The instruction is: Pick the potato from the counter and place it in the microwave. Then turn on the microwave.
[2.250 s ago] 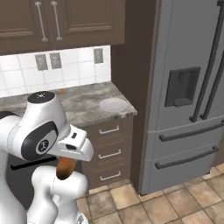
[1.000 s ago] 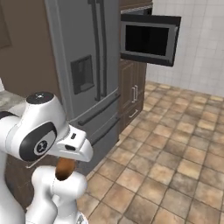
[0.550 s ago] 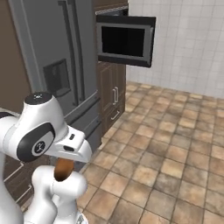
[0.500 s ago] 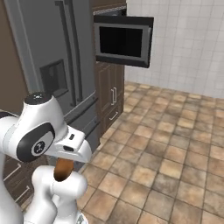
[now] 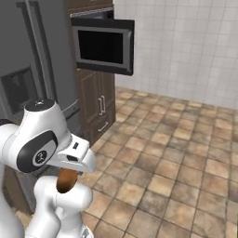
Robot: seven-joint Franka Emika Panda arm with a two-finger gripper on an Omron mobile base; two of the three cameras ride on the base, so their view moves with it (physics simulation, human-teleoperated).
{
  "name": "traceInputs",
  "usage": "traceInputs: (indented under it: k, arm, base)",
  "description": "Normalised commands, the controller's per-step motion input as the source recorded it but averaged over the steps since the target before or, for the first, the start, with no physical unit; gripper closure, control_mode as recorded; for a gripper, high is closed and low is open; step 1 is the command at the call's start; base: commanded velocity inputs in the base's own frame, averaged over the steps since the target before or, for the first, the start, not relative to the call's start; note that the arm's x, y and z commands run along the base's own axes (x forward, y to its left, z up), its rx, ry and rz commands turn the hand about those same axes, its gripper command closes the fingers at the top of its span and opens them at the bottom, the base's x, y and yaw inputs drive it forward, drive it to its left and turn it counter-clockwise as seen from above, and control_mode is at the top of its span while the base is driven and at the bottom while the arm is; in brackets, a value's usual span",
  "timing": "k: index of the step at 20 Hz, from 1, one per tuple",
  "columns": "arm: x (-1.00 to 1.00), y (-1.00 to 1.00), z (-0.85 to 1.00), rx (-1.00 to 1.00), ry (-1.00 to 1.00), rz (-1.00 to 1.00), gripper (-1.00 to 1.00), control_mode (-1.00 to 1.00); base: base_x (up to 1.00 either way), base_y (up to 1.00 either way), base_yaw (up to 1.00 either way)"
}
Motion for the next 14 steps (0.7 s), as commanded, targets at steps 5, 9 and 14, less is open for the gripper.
traceInputs:
  k: [5,9,14]
  arm:
    - [0.0,0.0,0.0,0.0,0.0,0.0,1.0,1.0]
    - [0.0,0.0,0.0,0.0,0.0,0.0,1.0,1.0]
    - [0.0,0.0,0.0,0.0,0.0,0.0,1.0,1.0]
  base:
    - [0.46,-0.79,0.0]
    - [0.51,-0.61,-0.07]
    - [0.57,-0.44,-0.22]
